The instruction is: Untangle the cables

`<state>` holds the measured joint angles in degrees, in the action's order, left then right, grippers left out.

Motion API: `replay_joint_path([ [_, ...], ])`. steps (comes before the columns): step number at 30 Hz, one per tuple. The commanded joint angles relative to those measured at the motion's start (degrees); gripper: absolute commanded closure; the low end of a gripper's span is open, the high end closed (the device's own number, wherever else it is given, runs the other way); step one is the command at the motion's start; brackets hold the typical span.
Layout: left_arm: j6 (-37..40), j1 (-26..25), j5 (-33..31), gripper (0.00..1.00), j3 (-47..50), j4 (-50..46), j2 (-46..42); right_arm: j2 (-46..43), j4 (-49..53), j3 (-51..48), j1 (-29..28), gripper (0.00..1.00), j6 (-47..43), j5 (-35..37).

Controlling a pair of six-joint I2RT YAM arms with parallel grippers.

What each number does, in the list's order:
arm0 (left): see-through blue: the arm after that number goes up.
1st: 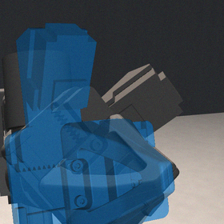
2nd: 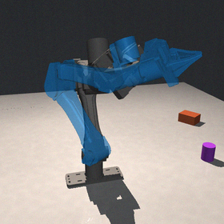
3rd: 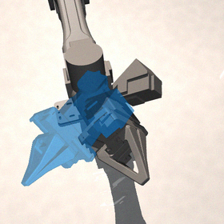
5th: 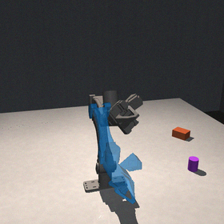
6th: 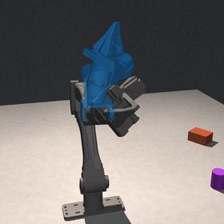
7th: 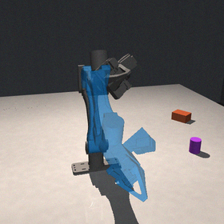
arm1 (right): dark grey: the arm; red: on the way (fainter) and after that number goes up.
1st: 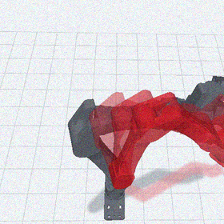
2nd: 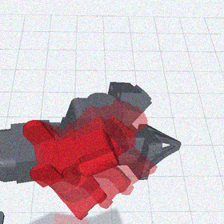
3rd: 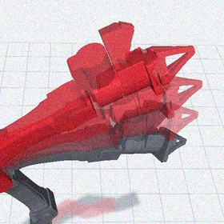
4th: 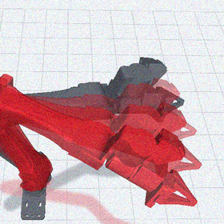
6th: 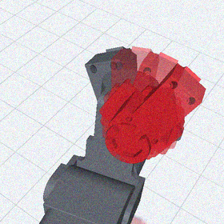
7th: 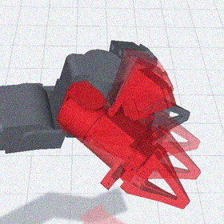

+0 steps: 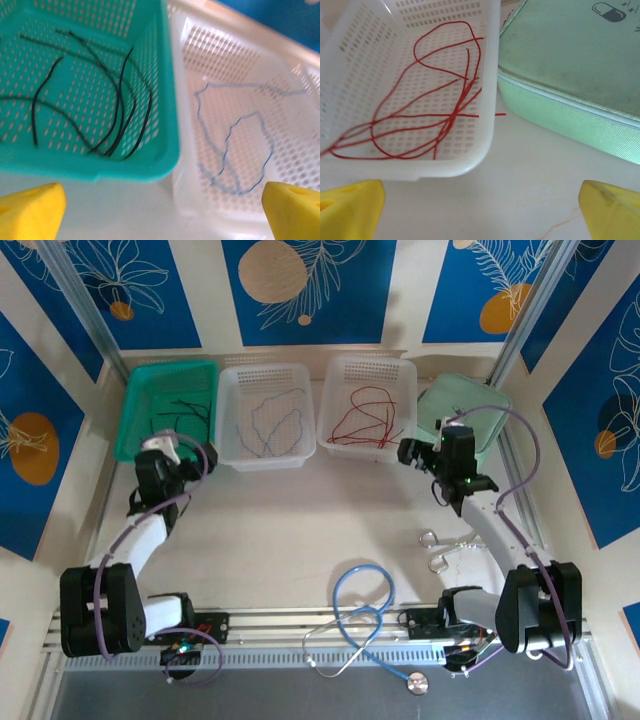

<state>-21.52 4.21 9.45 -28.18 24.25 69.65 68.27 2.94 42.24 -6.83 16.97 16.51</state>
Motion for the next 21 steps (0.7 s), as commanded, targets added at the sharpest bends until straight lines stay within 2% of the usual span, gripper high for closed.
replay_joint_path([
  [1, 6.3, -0.3, 0.4, 0.01, 4.3, 15.9, 0.8, -0.1, -12.8, -4.1, -0.3, 0.01, -8.2, 4.3],
  [6, 8.1, -0.5, -3.3, 0.00, 9.6, 26.0, 3.9, 2.5, -23.6, -12.6, 0.7, 0.01, -9.0, 7.0],
  [10, 9.2, -0.5, -4.4, 0.00, 8.4, 22.4, 3.4, 4.4, -35.7, -19.6, 2.7, 0.01, -8.2, 6.7],
  [15, 17.8, -2.5, -6.2, 0.00, 9.5, 17.3, -0.1, 7.2, -42.7, -21.2, 3.9, 0.01, -8.7, 6.1],
  [18, 19.0, -2.9, -8.4, 0.01, 12.3, 22.4, 1.6, 9.2, -46.7, -21.8, 4.6, 0.01, -8.4, 4.0],
  [21, 18.8, -3.1, -8.9, 0.00, 13.9, 30.9, 7.2, 13.5, -52.4, -22.6, 4.3, 0.01, -8.5, 3.0],
])
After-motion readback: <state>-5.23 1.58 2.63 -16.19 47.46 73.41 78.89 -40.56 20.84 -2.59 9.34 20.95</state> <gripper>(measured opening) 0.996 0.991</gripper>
